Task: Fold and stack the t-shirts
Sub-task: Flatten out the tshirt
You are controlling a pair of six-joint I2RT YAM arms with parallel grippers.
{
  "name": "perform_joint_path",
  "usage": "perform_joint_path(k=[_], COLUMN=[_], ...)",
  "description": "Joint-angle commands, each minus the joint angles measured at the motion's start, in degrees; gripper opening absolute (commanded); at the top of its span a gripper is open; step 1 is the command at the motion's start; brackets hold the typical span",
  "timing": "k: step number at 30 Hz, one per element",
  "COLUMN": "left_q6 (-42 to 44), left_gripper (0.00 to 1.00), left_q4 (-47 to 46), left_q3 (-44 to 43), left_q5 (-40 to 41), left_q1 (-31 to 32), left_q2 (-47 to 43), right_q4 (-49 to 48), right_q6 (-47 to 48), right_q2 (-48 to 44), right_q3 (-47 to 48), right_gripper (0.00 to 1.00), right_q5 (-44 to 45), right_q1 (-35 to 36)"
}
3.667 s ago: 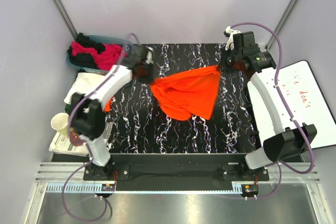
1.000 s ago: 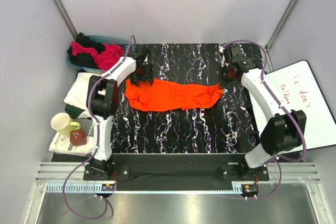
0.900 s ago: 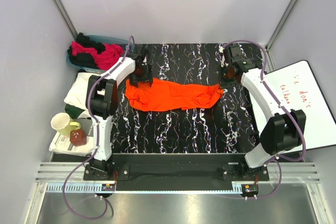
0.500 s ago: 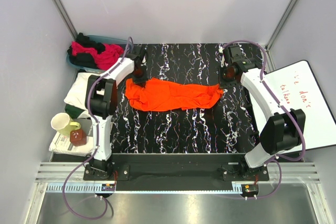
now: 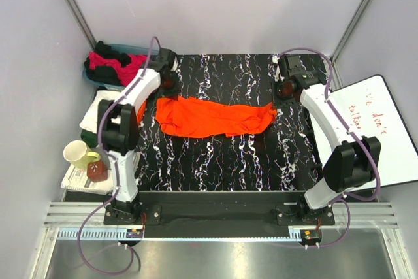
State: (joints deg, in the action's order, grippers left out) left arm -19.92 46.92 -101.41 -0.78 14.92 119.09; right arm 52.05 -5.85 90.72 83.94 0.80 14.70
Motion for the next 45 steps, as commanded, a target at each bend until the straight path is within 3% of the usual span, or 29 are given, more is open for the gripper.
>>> perform_joint_path(k=[1, 13, 21, 30, 33, 45], left_q6=[-0.46, -0.03, 1.20, 3.57, 4.63, 5.33], left_gripper=[0.00, 0.00, 0.00, 0.00, 0.00, 0.00], left_q4=[-1.74, -1.21, 0.46, 2.21, 4.32, 7.23], left_q3=[-1.95, -3.36, -3.01, -1.42, -5.27, -31.39], left_q5=[3.58, 11.23, 10.80, 10.26, 11.23, 1.13], left_q1=[-1.73, -2.70, -2.61, -2.61, -2.61, -0.86], left_q2=[-13.52, -35.67, -50.52, -67.40, -67.94, -48.34], right_q4=[-1.43, -3.89, -2.83, -2.22, -2.04, -2.39], right_q6=[-0.57, -2.06, -2.59, -3.38, -3.12, -3.56], right_q2=[-1.95, -11.78, -21.97, -37.08, -39.90, -37.63], right_q3=[6.58, 16.95, 22.22, 18.37, 16.35, 18.09], right_gripper=[0.00, 0.00, 0.00, 0.00, 0.00, 0.00], right_q5=[-0.27, 0.96, -2.19, -3.00, -1.94, 0.35], right_q1=[-0.20, -0.20, -0.20, -0.20, -0.20, -0.20])
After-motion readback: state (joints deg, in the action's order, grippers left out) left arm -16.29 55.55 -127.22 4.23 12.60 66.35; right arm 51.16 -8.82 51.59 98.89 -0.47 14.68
